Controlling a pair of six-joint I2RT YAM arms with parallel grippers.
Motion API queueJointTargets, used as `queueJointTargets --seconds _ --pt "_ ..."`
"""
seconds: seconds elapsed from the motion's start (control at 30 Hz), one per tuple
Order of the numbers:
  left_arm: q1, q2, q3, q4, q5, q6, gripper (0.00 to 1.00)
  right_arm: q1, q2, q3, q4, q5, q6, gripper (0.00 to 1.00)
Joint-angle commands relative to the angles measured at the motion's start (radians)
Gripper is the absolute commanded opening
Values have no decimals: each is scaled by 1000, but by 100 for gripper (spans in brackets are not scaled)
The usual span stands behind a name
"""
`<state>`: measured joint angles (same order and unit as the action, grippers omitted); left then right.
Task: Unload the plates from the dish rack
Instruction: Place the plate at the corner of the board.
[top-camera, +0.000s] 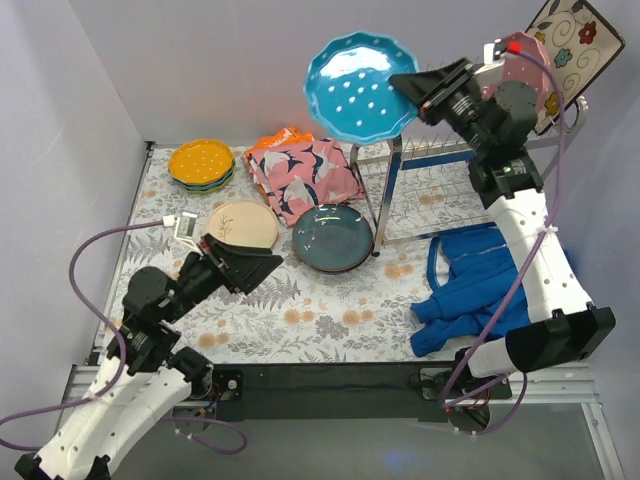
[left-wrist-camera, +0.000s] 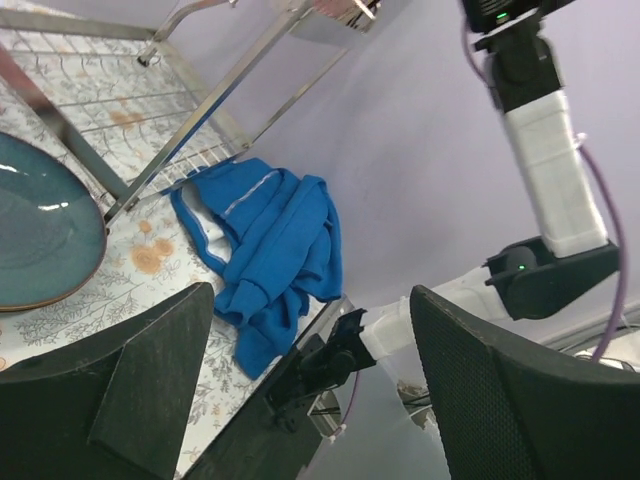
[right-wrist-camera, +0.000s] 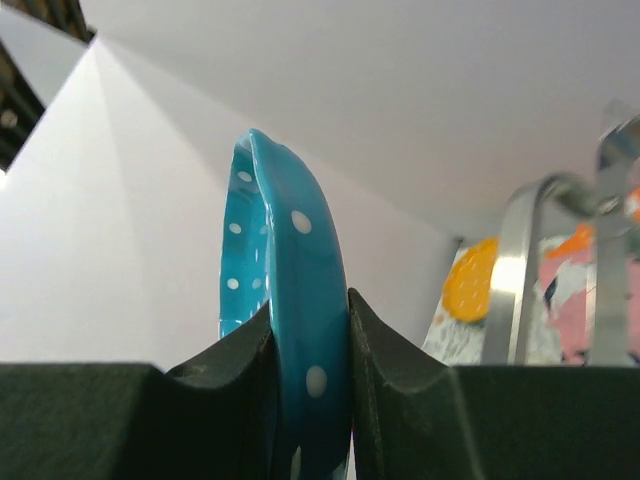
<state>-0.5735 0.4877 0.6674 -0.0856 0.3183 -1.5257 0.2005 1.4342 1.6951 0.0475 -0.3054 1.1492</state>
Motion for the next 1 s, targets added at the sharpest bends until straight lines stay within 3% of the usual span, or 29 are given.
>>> queueJointTargets --seconds 0.0,0.17,0.33,0.47,0.83,0.93,0.97 --pt "-5 -116 64 -190 -18 -1 79 129 -122 -101 273 -64 58 1" --pt "-5 -273 58 -293 -80 -56 80 284 -184 -231 322 -75 -2 1" --pt "-5 -325 40 -335 -99 -83 80 405 -259 -400 405 -93 -31 1" --pt "-5 -359 8 -304 -88 -114 80 474 -313 -556 451 -75 -77 1" --pt "-5 -341 -89 -226 -78 -163 80 620 -339 -764 584 -84 -111 1" --pt "-5 -327 -126 -186 -64 -174 70 622 -322 -837 682 -116 -80 1" --pt "-5 -324 -135 -180 -59 -175 57 623 -316 -851 701 -124 -72 1"
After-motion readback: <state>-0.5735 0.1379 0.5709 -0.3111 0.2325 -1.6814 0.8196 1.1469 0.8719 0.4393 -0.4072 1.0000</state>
